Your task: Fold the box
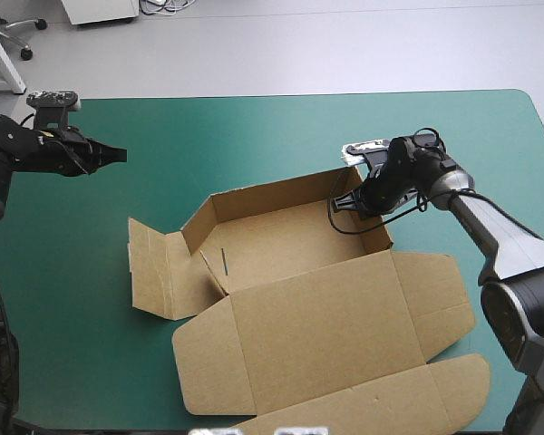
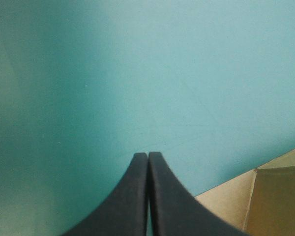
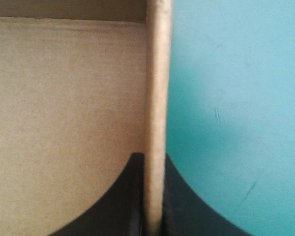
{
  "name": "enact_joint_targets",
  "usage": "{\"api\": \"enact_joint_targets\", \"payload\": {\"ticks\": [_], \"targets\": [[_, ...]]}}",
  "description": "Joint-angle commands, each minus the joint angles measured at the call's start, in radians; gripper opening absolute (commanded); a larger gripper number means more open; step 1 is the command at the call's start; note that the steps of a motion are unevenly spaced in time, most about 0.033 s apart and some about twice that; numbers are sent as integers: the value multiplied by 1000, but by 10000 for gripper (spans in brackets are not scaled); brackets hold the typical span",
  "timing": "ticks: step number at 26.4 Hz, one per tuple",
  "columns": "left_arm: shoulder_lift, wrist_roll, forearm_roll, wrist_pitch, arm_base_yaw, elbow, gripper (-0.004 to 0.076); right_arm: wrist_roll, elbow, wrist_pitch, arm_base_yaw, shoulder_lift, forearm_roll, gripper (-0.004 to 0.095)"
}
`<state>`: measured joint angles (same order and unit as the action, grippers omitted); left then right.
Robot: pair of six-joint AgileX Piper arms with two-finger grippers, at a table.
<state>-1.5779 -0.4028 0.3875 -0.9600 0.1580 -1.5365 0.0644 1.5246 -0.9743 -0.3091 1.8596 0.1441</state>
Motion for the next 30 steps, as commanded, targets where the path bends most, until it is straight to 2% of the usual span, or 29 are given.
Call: {"api": "enact_joint_targets", "payload": {"ticks": [1, 12, 16, 23, 26, 30], "targets": [[40, -1, 32, 38, 3, -31, -15, 5, 21, 41, 2, -25, 13, -14], [40, -1, 43, 38, 3, -31, -15, 28, 32, 14, 2, -25, 11, 15], [40, -9, 55, 38, 3, -31, -15, 43, 93, -41, 2, -25, 13, 105], [40, -9, 55, 38, 3, -31, -15, 50, 213, -129, 2, -25, -8, 389], [40, -10, 55, 38, 3, -31, -15, 43, 234, -154, 2, -25, -36, 438], [40, -10, 55, 38, 3, -31, -15, 35, 251, -217, 2, -25, -52, 438]]}}
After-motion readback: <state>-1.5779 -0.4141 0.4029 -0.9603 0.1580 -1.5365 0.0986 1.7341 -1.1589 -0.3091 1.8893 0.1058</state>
